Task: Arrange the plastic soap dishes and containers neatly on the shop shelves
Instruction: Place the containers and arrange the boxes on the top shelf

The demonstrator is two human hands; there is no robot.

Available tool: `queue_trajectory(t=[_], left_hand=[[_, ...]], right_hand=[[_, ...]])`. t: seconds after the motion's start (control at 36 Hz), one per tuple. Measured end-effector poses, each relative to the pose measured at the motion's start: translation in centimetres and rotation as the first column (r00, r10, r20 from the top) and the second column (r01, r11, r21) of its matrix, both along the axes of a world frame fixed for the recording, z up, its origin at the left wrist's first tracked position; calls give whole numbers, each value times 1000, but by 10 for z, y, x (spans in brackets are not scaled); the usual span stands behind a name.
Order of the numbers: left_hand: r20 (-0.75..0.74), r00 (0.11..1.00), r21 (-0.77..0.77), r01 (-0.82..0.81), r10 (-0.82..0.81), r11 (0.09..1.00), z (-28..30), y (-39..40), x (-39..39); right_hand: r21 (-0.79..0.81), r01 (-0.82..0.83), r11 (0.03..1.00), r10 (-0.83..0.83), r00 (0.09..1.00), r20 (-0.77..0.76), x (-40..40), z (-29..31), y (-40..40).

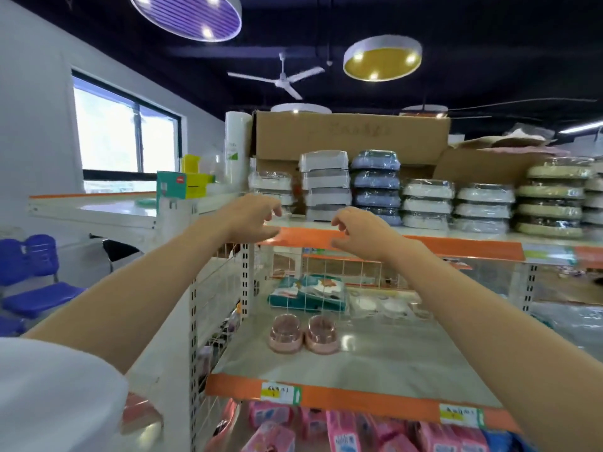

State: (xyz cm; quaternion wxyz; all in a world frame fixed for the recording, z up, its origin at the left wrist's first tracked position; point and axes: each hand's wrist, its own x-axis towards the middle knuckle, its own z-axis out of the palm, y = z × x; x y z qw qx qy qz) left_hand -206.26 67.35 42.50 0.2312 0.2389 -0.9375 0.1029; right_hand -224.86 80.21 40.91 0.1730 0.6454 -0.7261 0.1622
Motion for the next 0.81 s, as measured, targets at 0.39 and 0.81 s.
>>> queue_trajectory(t=[0.39,0.81], left_hand=[[-82,993,62,-79,84,995,10,-50,-47],[-48,970,95,-234,240,968,32,-109,-85]], right_hand=[[10,-23,1000,23,999,-42,-60,23,-62],[-71,-16,997,20,998,67,-111,56,-126]])
